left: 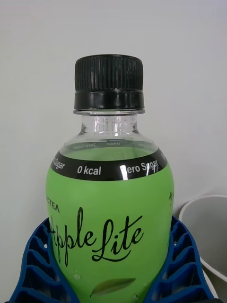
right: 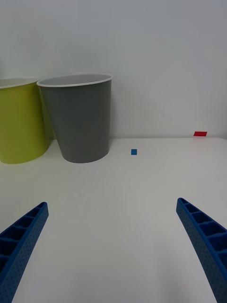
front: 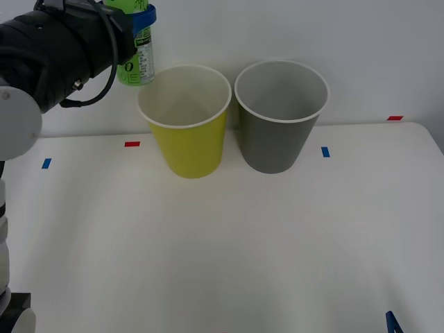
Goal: Put cans in the gray bin and PET bottles in the light green bin.
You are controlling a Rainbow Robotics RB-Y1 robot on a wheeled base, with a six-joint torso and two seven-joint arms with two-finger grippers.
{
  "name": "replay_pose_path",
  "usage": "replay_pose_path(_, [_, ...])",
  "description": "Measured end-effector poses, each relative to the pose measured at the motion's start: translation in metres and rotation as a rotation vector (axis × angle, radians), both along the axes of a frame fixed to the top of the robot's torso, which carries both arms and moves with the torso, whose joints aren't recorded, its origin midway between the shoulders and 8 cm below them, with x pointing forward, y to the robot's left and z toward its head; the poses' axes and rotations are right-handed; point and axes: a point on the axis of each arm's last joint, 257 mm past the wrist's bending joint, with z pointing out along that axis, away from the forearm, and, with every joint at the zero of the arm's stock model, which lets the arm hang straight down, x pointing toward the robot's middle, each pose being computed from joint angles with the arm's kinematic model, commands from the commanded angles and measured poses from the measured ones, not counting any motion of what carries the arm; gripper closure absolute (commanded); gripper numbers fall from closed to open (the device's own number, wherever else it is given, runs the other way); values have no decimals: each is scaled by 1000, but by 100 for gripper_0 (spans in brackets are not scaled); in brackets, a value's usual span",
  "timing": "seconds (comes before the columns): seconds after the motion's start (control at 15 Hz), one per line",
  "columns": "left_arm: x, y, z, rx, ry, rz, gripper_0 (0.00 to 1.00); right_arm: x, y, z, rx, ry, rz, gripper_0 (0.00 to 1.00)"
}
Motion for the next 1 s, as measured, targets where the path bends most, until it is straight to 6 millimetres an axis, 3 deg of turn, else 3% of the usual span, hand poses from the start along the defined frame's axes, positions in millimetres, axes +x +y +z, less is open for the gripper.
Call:
replay_pose_path(0.4, [39,-28,-13,-30,-35,-27,100,0,0,0,0,0,0,6])
replay_pose_path(1.0, [41,-66,-24,-10,-82,-67,100,0,0,0,0,0,0,6])
